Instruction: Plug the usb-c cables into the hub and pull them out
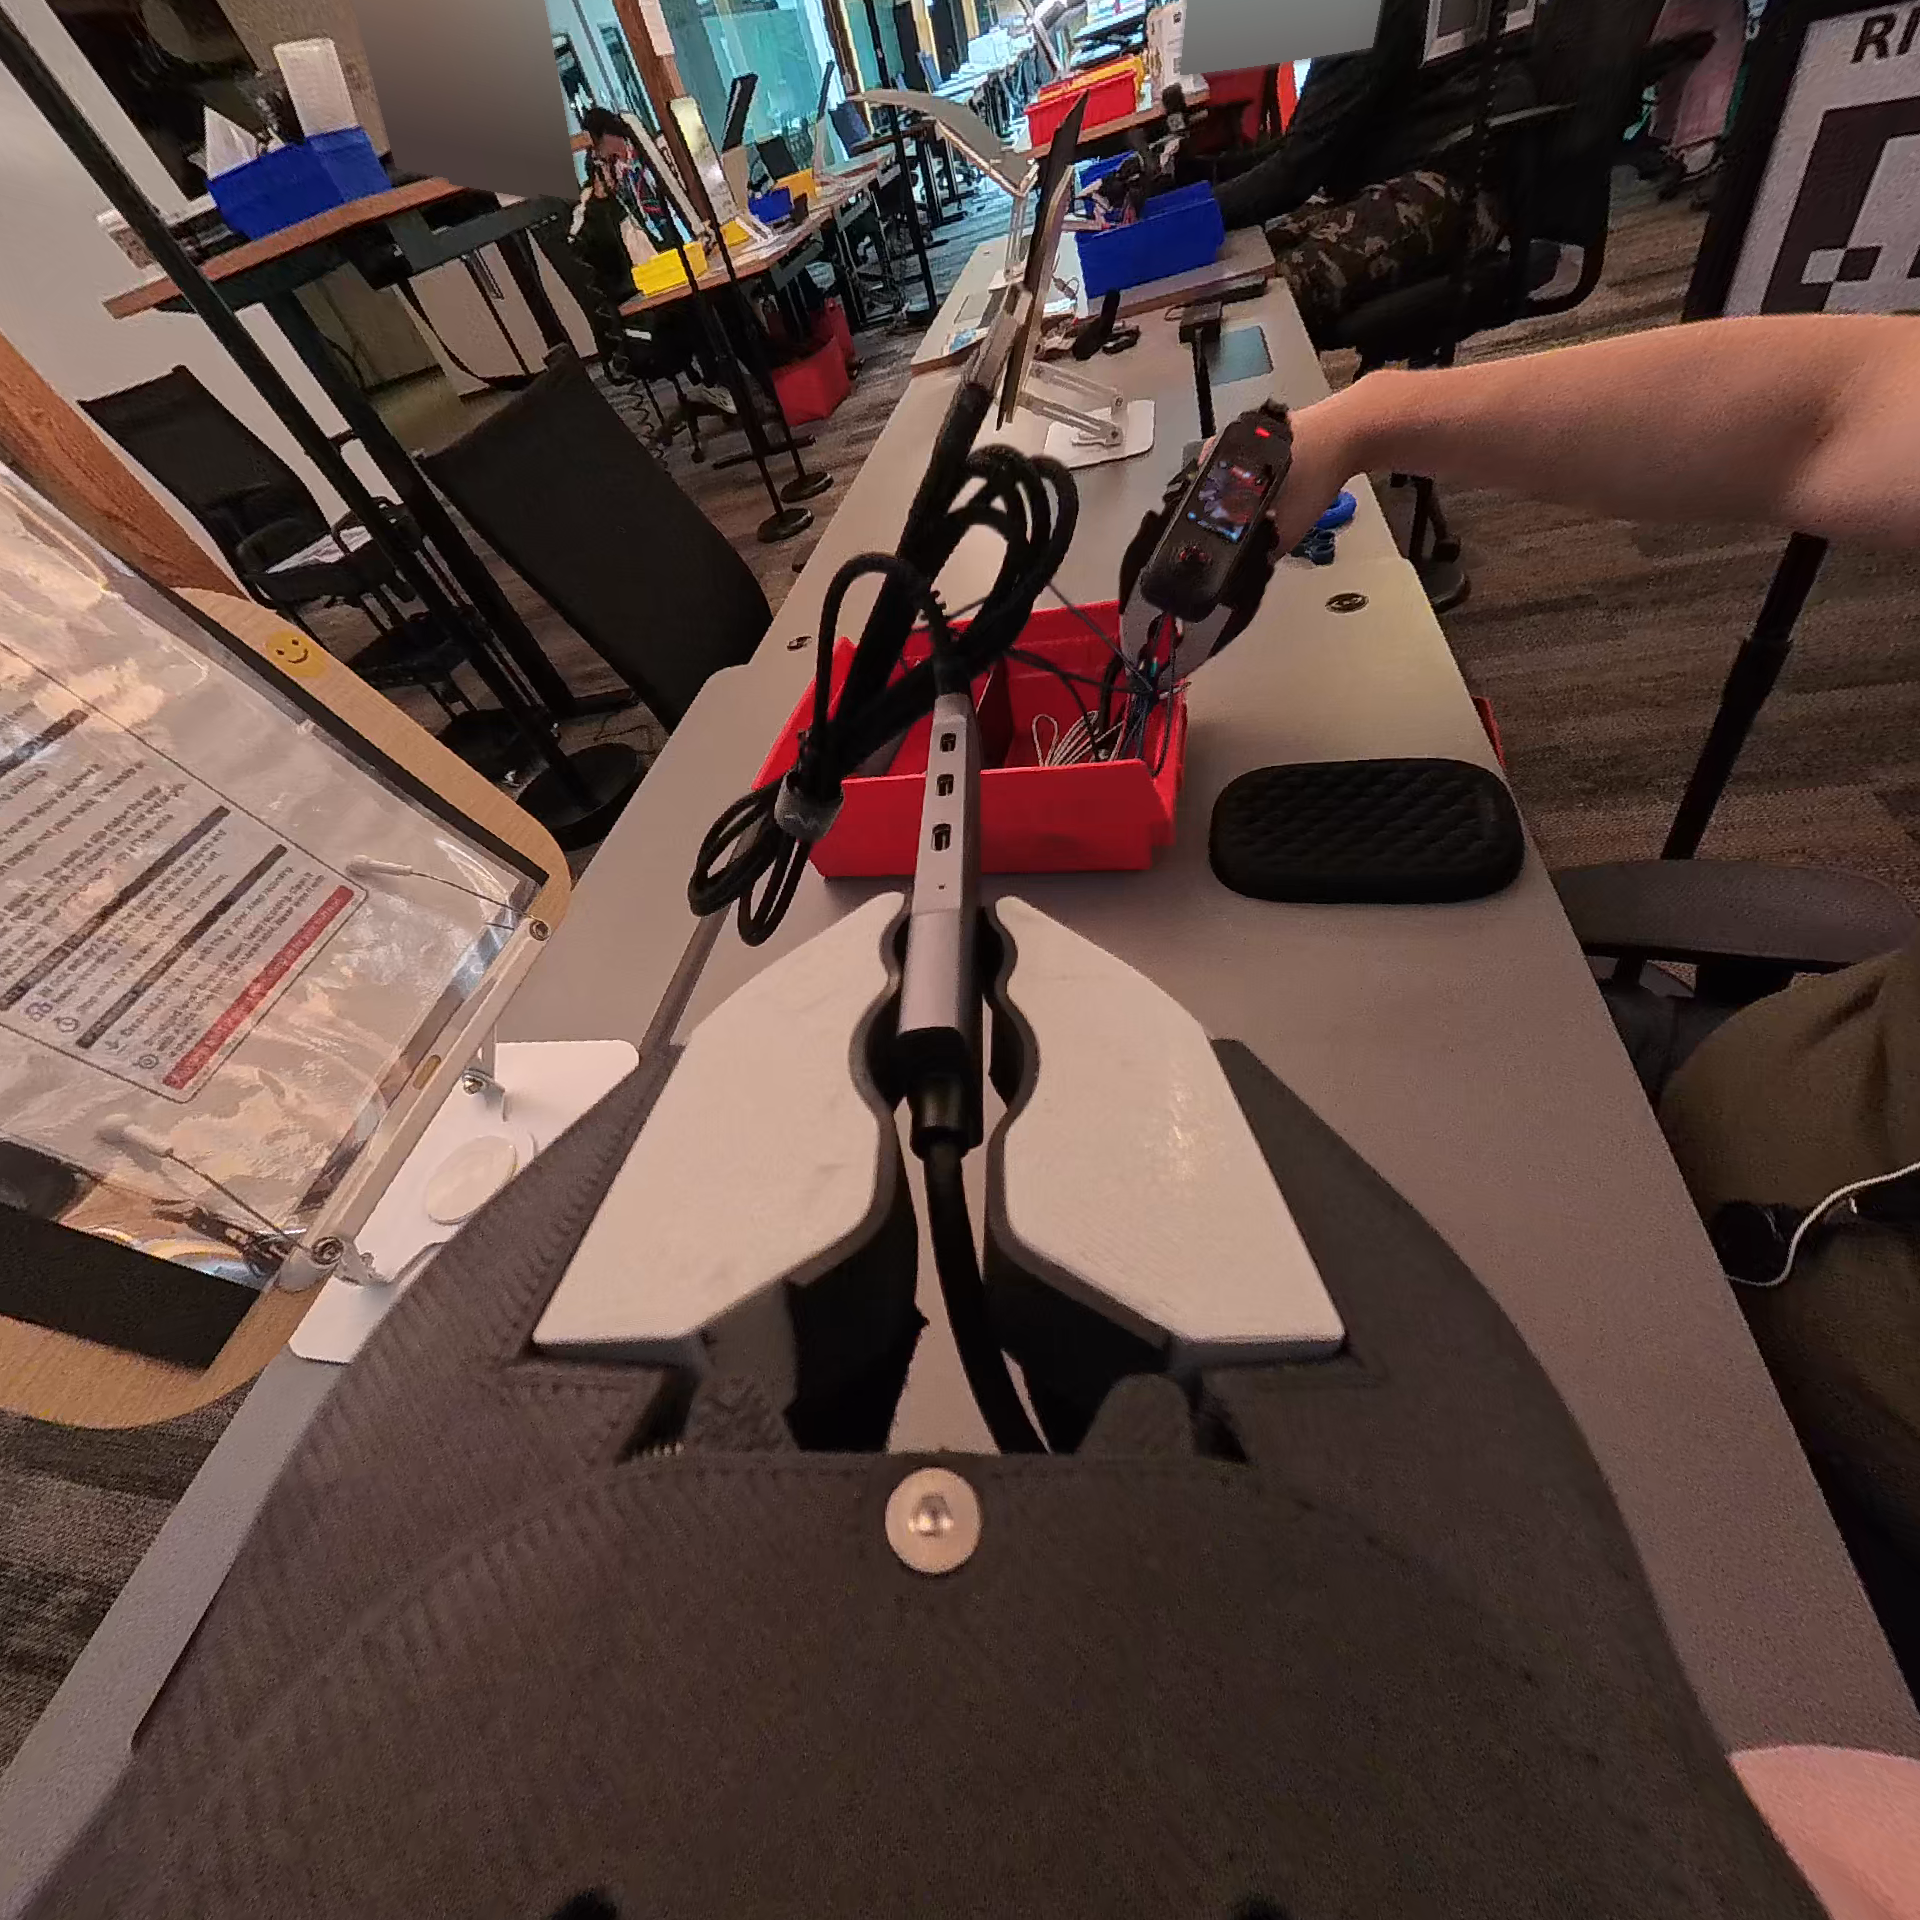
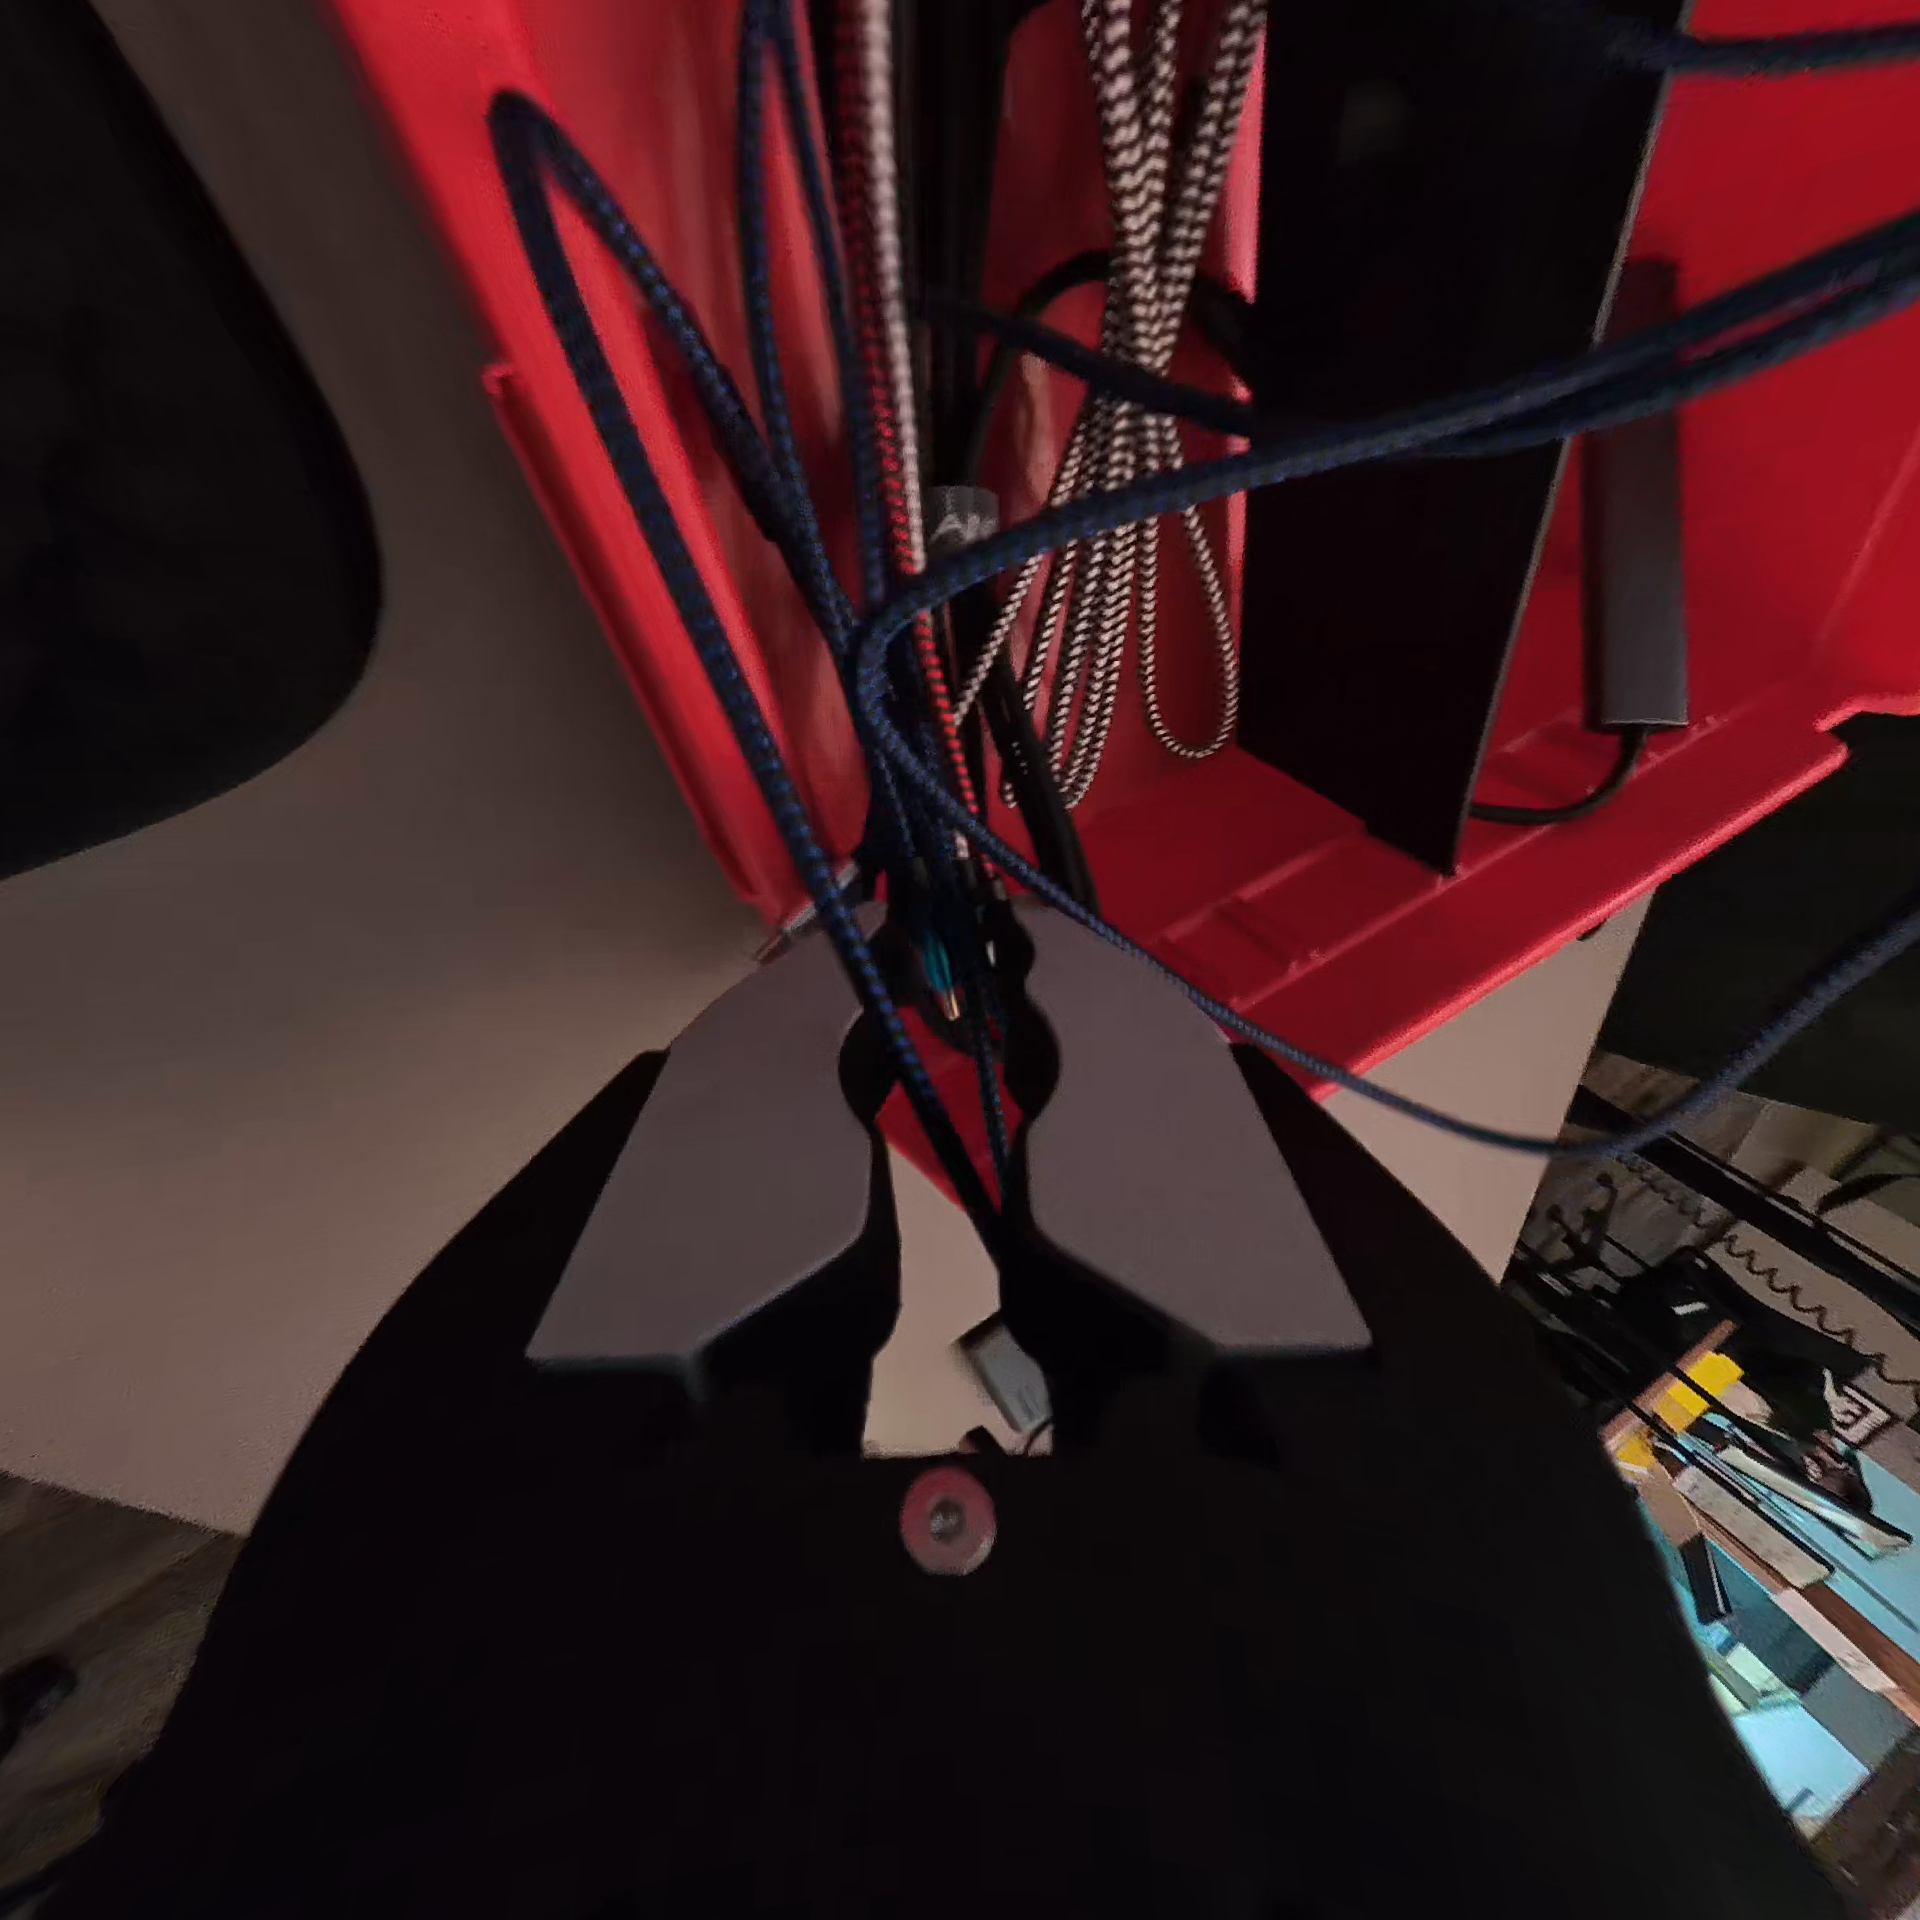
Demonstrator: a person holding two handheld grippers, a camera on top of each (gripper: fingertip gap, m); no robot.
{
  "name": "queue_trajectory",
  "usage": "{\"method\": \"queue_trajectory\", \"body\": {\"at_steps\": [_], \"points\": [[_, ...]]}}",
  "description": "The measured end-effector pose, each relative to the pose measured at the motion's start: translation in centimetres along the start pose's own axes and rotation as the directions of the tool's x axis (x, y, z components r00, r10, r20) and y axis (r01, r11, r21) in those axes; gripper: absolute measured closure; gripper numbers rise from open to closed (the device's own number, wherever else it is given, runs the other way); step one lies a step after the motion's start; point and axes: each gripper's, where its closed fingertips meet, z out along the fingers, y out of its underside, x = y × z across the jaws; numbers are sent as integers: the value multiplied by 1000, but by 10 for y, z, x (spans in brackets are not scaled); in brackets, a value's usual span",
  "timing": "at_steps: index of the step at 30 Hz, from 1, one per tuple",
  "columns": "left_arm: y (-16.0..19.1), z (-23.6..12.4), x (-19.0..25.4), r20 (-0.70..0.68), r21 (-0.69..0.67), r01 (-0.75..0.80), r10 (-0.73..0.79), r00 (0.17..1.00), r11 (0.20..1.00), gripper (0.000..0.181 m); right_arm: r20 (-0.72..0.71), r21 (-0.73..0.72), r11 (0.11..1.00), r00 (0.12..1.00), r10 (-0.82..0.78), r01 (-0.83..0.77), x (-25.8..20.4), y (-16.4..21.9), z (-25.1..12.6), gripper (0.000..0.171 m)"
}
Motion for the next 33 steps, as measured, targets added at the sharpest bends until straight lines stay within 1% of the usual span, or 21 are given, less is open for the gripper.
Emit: {"method": "queue_trajectory", "body": {"at_steps": [4, 8, 11, 13, 17, 20, 23, 27, 31, 33], "points": [[0, 2, -1, -3, -1, 3, -3, 1000, 1000, 173, -1, -45, 999, 1000, 4, -4, 5, 0, 12, 152], [2, 4, -1, -10, -7, 6, -6, 1000, 1000, 173, 31, -26, 998, 998, 51, -50, 6, 0, 12, 148], [2, 5, 0, -16, -9, 6, -6, 1000, 1000, 173, 64, 10, 994, 992, 109, -110, 6, 1, -1, 131], [1, 4, 0, -20, -6, 6, -6, 1000, 1000, 173, 94, 32, 989, 986, 138, -142, 4, 3, -13, 126], [1, 4, 0, -28, 2, 14, -14, 1000, 1000, 173, 144, 0, 987, 976, 160, -162, -4, 17, -36, 121], [2, 4, -1, -31, 5, 21, -20, 999, 1000, 173, 193, 26, 980, 963, 187, -195, -11, 19, -55, 121], [2, 5, -1, -36, 9, 28, -27, 999, 1000, 173, 220, 107, 961, 949, 226, -254, -10, 13, -75, 120], [1, 7, -2, -45, 16, 39, -38, 998, 999, 173, 195, 288, 911, 949, 247, -296, 5, -6, -109, 120], [1, 12, -1, -58, 21, 45, -44, 997, 999, 173, 151, 469, 832, 955, 254, -295, 22, -30, -146, 119], [0, 15, -1, -62, 23, 45, -44, 997, 999, 173, 125, 576, 767, 958, 257, -281, 31, -48, -167, 119]]}}
